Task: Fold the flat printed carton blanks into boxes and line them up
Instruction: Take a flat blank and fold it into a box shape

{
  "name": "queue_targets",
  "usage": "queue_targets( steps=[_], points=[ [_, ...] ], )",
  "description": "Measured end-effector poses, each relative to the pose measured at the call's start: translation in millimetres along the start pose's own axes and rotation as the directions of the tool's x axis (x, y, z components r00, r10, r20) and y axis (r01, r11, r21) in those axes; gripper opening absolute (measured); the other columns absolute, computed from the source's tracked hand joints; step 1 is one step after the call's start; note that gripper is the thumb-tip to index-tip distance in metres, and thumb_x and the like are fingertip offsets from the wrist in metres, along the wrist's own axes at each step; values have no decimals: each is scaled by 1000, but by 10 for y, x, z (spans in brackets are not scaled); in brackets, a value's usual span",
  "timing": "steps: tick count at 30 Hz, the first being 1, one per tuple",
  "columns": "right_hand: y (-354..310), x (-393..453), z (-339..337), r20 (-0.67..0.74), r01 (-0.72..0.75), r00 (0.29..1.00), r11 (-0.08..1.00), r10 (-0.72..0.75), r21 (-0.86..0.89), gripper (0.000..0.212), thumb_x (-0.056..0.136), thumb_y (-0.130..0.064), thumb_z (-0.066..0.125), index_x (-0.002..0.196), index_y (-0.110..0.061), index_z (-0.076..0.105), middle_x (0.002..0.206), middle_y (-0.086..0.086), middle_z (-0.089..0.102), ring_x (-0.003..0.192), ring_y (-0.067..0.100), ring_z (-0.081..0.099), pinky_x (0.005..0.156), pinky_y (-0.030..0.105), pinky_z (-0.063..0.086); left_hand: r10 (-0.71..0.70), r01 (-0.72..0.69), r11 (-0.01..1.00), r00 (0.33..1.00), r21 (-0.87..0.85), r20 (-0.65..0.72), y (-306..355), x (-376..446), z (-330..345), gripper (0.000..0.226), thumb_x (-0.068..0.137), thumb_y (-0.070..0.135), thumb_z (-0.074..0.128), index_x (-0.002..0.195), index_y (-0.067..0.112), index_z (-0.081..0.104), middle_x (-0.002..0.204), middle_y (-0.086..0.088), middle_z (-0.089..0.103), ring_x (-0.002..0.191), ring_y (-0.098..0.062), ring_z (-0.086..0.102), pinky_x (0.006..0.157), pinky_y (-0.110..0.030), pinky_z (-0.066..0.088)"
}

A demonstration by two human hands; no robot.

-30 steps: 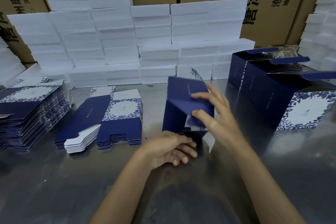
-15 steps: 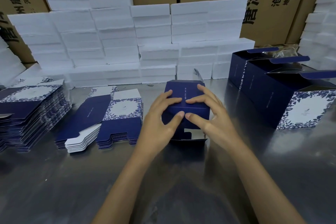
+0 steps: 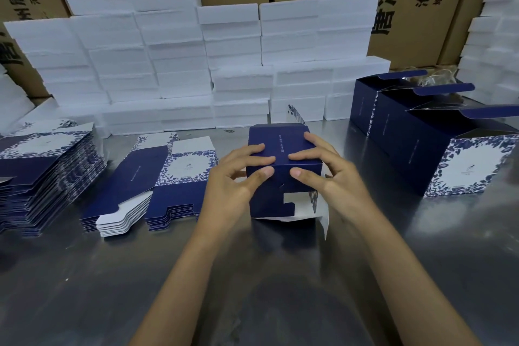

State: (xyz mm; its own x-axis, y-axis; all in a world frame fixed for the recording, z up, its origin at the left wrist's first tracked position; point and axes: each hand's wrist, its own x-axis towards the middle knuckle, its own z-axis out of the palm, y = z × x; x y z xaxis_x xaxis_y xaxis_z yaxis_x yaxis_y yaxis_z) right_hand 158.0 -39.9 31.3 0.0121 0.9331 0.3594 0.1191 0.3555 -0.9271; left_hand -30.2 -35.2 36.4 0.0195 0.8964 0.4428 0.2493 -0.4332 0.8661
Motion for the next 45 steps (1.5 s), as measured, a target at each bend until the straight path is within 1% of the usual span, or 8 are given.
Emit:
queue_targets(
  steps=[11,15,21,27,30,34,38,45],
  points=[
    [68,18,-26,-11,-59,998,984,62,167,23,85,-6,77,99,-24,80,154,-15,44,133,-9,47,111,40,46,23,-21,999,999,-36,43,-30,27,-35,26,92,5,68,99,29,76,126,14,66,130,-8,52,105,-43,47],
    [76,19,-22,-33,-72,996,982,79,176,23,84,-7,79,99,-25,81,153,-14,46,132,-9,47,113,43,45,293,-270,917,956,293,-34,-27,-50,98,25,92,2,67,105,21,75,120,12,68,131,-9,51,111,-27,38],
    [72,15,-69,0,-131,991,958,135,255,31,90,-15,73,113,-35,77,150,-9,51,135,4,51,114,42,43,207,-400,714,904,575,373,-90,-99,137,72,61,64,78,121,33,52,156,12,28,151,-12,9,116,-35,20],
    [134,85,-169,42,-235,971,900,236,367,54,94,6,43,131,-27,65,136,-6,65,130,19,58,101,44,48,342,-413,617,907,670,244,-171,-85,165,38,79,27,81,106,21,55,147,-1,42,142,-27,32,110,-48,37],
    [208,39,-159,134,-333,942,915,309,227,79,81,22,41,140,-30,56,141,-2,60,132,23,55,107,51,48,357,-399,618,910,677,211,-207,-73,176,35,80,21,81,105,19,56,145,-2,46,140,-28,35,109,-48,37],
    [278,-20,-93,310,-305,915,945,257,117,75,80,3,75,139,-37,52,127,-12,69,117,8,64,91,23,54,372,-376,725,919,577,132,-237,-87,199,54,76,17,84,115,23,48,148,-1,35,140,-24,33,108,-46,42],
    [352,12,-11,130,-315,944,944,303,94,78,74,-24,91,139,-37,51,132,-17,64,114,1,64,88,23,56,174,-140,927,982,348,-68,-287,-64,189,93,73,14,86,144,35,29,151,5,22,141,-16,32,110,-40,45],
    [513,9,205,-166,-210,964,978,208,5,46,86,-31,80,125,-33,57,111,-18,70,102,3,68,75,20,59,-76,60,962,996,268,50,-347,-60,132,110,77,3,80,144,61,15,134,9,49,109,-10,61,86,-39,59]
  ],
)
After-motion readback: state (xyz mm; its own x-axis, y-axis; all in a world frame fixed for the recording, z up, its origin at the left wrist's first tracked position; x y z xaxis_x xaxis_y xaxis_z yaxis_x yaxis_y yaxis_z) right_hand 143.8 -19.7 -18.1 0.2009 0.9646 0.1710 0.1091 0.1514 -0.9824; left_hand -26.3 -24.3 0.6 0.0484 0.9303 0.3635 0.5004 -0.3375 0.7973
